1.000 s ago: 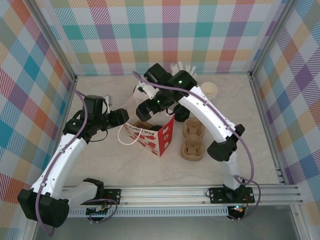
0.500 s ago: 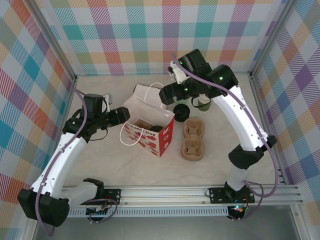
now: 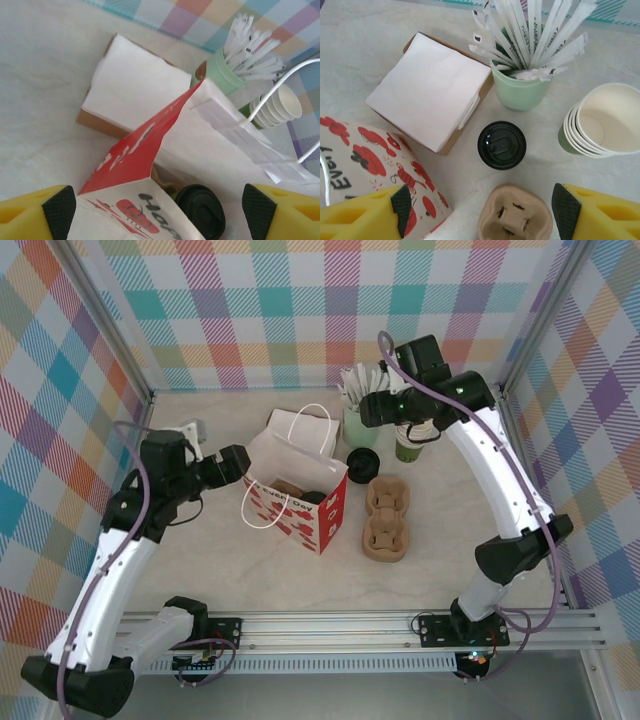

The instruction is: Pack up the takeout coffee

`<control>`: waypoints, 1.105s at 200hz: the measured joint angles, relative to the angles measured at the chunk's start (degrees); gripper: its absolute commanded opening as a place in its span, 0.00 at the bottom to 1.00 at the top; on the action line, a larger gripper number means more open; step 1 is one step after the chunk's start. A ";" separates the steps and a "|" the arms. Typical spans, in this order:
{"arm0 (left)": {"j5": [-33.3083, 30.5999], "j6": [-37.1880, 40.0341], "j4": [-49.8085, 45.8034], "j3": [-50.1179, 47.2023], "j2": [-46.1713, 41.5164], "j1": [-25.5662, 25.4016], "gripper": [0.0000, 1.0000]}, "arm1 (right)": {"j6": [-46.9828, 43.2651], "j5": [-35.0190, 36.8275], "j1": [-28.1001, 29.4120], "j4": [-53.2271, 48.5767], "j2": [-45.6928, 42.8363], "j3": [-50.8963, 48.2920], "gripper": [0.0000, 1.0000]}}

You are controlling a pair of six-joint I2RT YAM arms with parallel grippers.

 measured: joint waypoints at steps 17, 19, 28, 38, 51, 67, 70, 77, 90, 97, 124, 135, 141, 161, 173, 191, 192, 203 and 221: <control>-2.36 0.85 -0.04 -0.39 -3.80 0.00 0.90 | -0.09 -0.20 -0.52 0.96 3.37 1.64 0.73; -2.64 0.90 -0.09 -0.46 -4.24 -0.02 0.90 | -0.07 -0.20 -0.57 1.05 3.69 1.86 0.73; -3.85 1.36 -0.20 -0.70 -5.75 -0.02 0.90 | -0.02 -0.31 -0.90 1.36 6.14 3.50 0.72; -5.14 1.86 -0.48 -0.92 -7.23 0.00 0.91 | 0.07 -0.42 -1.38 1.75 8.87 5.51 0.70; -6.60 2.58 -1.05 -1.38 -8.50 0.00 0.91 | 0.15 -0.39 -1.95 1.97 12.72 8.92 0.68; -8.00 2.99 -1.95 -2.08 -9.18 0.00 0.91 | 0.28 -0.37 -2.62 1.97 17.40 13.73 0.61; -8.15 3.06 -2.08 -2.23 -9.25 0.00 0.91 | 0.09 -0.37 -2.75 1.81 18.34 14.80 0.59; -8.50 3.17 -2.60 -2.40 -9.35 0.00 0.91 | 0.02 -0.37 -3.02 1.79 20.50 17.38 0.56; -8.98 3.30 -3.15 -2.67 -9.38 0.00 0.91 | -0.26 -0.13 -3.52 1.79 24.20 21.90 0.51; -9.07 3.43 -3.34 -2.71 -9.38 0.00 0.91 | -0.39 0.20 -3.67 1.84 25.90 23.96 0.51; -9.44 3.85 -3.67 -2.71 -9.22 0.00 0.92 | -0.22 1.55 -4.59 0.85 30.49 29.42 0.51; -9.44 4.02 -3.72 -2.71 -9.16 0.00 0.92 | -0.04 1.55 -4.87 0.31 30.99 29.46 0.51; -9.49 4.04 -3.78 -2.73 -9.16 0.00 0.92 | 0.11 1.53 -5.05 0.02 31.21 29.44 0.50; -9.86 4.04 -4.13 -2.93 -9.16 0.00 0.92 | 0.13 1.49 -5.18 -0.61 31.56 29.44 0.50; -9.86 4.04 -4.35 -2.99 -9.05 0.00 0.92 | 0.13 1.49 -5.29 -0.68 31.65 29.44 0.50; -9.86 4.04 -4.46 -3.04 -8.81 0.00 0.92 | 0.13 1.49 -5.29 -0.68 31.93 29.44 0.50; -9.86 4.04 -4.46 -3.04 -8.79 0.00 0.92 | 0.11 1.49 -5.29 -0.70 31.95 29.44 0.50; -9.86 4.04 -4.46 -3.04 -8.72 0.00 0.92 | 0.13 1.46 -5.29 -0.70 32.35 29.44 0.50; -9.86 4.02 -4.46 -3.04 -8.68 -0.02 0.92 | 0.13 1.49 -5.29 -0.85 33.40 29.44 0.49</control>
